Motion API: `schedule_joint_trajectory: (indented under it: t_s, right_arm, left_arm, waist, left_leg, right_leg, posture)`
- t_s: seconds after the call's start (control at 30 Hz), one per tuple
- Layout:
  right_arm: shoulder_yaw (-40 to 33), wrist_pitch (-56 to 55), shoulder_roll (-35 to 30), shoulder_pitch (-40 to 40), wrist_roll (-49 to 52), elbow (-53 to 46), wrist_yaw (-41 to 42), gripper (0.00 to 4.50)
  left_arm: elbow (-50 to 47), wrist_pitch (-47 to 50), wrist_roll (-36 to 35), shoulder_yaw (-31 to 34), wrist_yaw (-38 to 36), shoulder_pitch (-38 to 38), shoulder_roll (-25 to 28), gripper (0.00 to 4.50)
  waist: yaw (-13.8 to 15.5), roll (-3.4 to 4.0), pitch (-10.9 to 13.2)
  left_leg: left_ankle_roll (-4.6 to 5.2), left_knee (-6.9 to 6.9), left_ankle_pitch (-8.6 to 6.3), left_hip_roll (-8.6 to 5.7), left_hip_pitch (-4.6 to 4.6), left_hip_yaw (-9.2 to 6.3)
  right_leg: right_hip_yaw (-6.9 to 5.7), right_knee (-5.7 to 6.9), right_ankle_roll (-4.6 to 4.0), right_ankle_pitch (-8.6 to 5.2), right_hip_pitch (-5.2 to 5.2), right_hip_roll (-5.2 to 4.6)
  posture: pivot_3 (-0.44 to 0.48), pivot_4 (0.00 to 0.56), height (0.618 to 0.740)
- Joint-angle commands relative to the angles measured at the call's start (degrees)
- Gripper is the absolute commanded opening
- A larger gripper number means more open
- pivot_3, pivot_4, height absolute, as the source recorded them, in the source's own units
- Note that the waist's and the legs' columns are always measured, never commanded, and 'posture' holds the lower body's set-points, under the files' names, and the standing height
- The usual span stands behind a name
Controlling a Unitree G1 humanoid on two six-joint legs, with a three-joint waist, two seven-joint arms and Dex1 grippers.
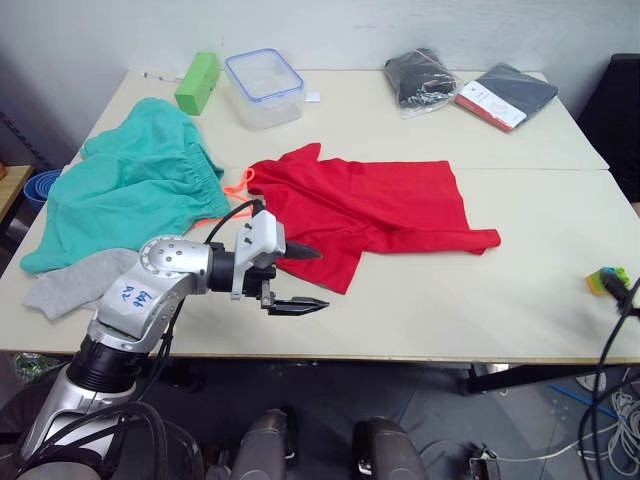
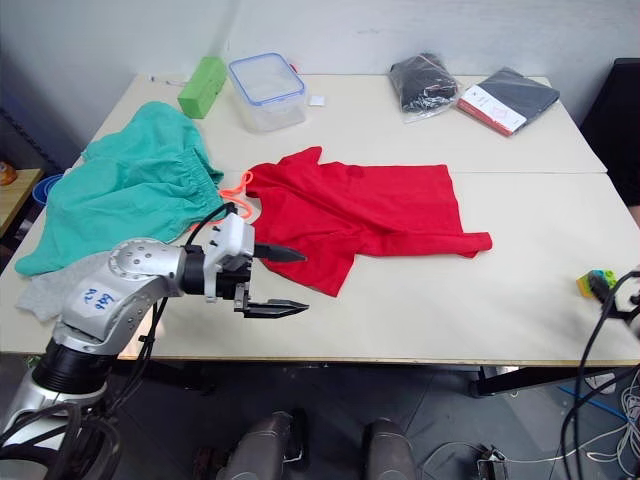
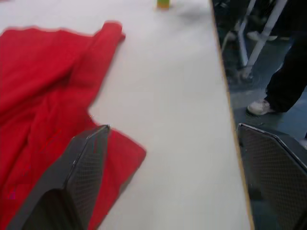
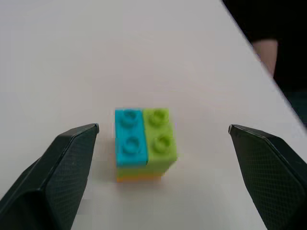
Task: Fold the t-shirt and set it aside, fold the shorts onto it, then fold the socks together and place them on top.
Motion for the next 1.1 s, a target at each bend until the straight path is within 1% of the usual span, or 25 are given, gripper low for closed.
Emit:
schedule_joint_trajectory:
  t_s: [0.03,0.13,0.23,0.33,0.4,0.47,0.57,0.67,0.7,0.77,0.9,1.07,1.1]
  right_arm:
    - [5.02,-2.63,-7.0,0.5,0.62,-10.35,12.47,4.47]
    - [10.23,-4.02,-10.05,0.35,1.99,-17.2,21.99,4.47]
    - [14.93,-3.94,-10.79,-3.8,1.48,-19.11,25.13,4.47]
    - [20.98,-4.31,-9.9,-8.71,-0.73,-18.89,26.78,4.47]
    - [25.75,-6.4,-9.17,-12.5,-4.11,-16.17,27.55,4.47]
    - [30.09,-7.39,-8.16,-17.33,-7.92,-11.15,27.11,4.47]
    - [34.71,-8.17,-6.69,-23.77,-11.99,-3.45,27.5,4.47]
    - [38.47,-10.82,-6.19,-28.45,-16.09,3.18,28.35,4.5]
    - [39.34,-11.2,-6.08,-29.76,-17.05,4.89,28.57,4.5]
    - [40.77,-11.02,-5.83,-32.37,-18.75,8.01,29.05,4.5]
    - [42.54,-11.33,-4.75,-36.83,-21.9,13.28,28.66,4.5]
    - [45.05,-10.38,-2.99,-40.32,-25.63,17.75,28.74,4.5]
    - [45.67,-9.33,-2.21,-41.44,-26.65,18.97,27.97,4.5]
  left_arm:
    - [3.47,-1.55,5.85,-3.05,2.84,-2.44,-2.35,4.5]
    - [6.5,-2.05,9.1,-4.88,3.95,-3.77,-4.4,4.5]
    - [8.47,-3.26,11.12,-6.0,3.78,-4.36,-5.98,4.5]
    - [10.7,-3.6,13.28,-7.13,4.33,-5.44,-7.7,4.5]
    - [12.01,-3.57,14.6,-7.9,4.69,-6.08,-8.9,4.5]
    - [13.1,-3.18,15.77,-8.73,4.98,-6.61,-10.12,4.5]
    - [15.64,-2.91,17.92,-9.86,5.86,-7.38,-11.85,4.5]
    - [18.16,-3.33,19.11,-9.99,6.27,-7.83,-13.51,3.91]
    - [18.73,-3.52,19.42,-10.08,6.2,-7.86,-13.9,3.64]
    - [19.9,-4.19,20.29,-10.32,6.3,-7.96,-14.45,2.92]
    - [21.14,-5.24,21.2,-10.22,5.93,-8.07,-15.03,1.66]
    - [21.57,-6.14,22.01,-10.38,5.01,-8.13,-14.97,0.04]
    - [20.74,-5.96,21.84,-10.48,3.97,-7.89,-14.24,0.02]
  waist:
    - [-0.01,0.02,0.0]
    - [0.09,-0.05,0.0]
    - [0.23,-0.07,0.02]
    - [0.28,-0.07,0.02]
    - [0.32,-0.07,0.02]
    - [0.21,-0.08,0.03]
    - [0.24,-0.08,0.03]
    - [0.24,-0.08,0.03]
    - [0.19,-0.08,0.03]
    - [0.2,-0.08,0.03]
    - [0.12,-0.08,0.03]
    - [0.08,-0.08,0.03]
    - [0.08,-0.07,0.03]
  left_leg:
    - [0.0,-0.01,0.0,0.01,0.0,0.01]
    - [-0.02,0.0,0.0,0.08,-0.02,-0.03]
    - [-0.03,0.03,0.0,0.07,-0.05,-0.08]
    - [-0.01,0.08,0.0,0.04,-0.07,-0.07]
    - [-0.01,0.13,0.0,0.04,-0.1,-0.11]
    - [0.0,0.21,-0.01,0.03,-0.13,-0.15]
    - [0.0,0.32,-0.01,0.01,-0.17,-0.17]
    - [0.0,0.34,-0.01,0.0,-0.2,-0.17]
    - [0.01,0.34,-0.01,0.0,-0.21,-0.15]
    - [0.01,0.37,-0.01,-0.01,-0.2,-0.13]
    - [0.01,0.42,-0.01,0.01,-0.18,-0.12]
    - [0.01,0.45,-0.01,0.01,-0.18,-0.13]
    - [0.02,0.45,-0.01,0.01,-0.19,-0.13]
  right_leg:
    - [0.0,0.0,0.0,0.0,-0.02,0.01]
    - [-0.01,0.0,0.0,0.0,-0.01,0.13]
    - [-0.02,-0.01,0.01,0.01,0.01,0.18]
    - [-0.07,0.01,0.03,0.02,-0.01,0.13]
    - [-0.07,0.03,0.03,0.02,-0.01,0.11]
    - [-0.08,0.05,0.03,0.02,0.0,0.09]
    - [-0.13,0.1,0.03,0.02,0.0,0.06]
    - [-0.15,0.15,0.03,0.02,-0.03,0.03]
    - [-0.17,0.16,0.03,0.02,-0.05,0.03]
    - [-0.22,0.18,0.03,0.02,-0.05,0.03]
    - [-0.25,0.21,0.03,0.02,-0.03,0.02]
    - [-0.23,0.23,0.03,0.02,-0.02,-0.01]
    - [-0.24,0.23,0.03,0.02,-0.02,-0.01]
  posture:
    - [0.0,0.15,0.74]
    - [0.0,0.15,0.74]
    - [0.0,0.15,0.74]
    - [0.0,0.15,0.74]
    - [0.0,0.15,0.74]
    - [0.0,0.15,0.74]
    - [0.0,0.15,0.74]
    - [0.0,0.15,0.74]
    - [0.0,0.15,0.74]
    - [0.0,0.15,0.74]
    - [0.0,0.15,0.74]
    - [0.0,0.15,0.74]
    - [0.0,0.15,0.74]
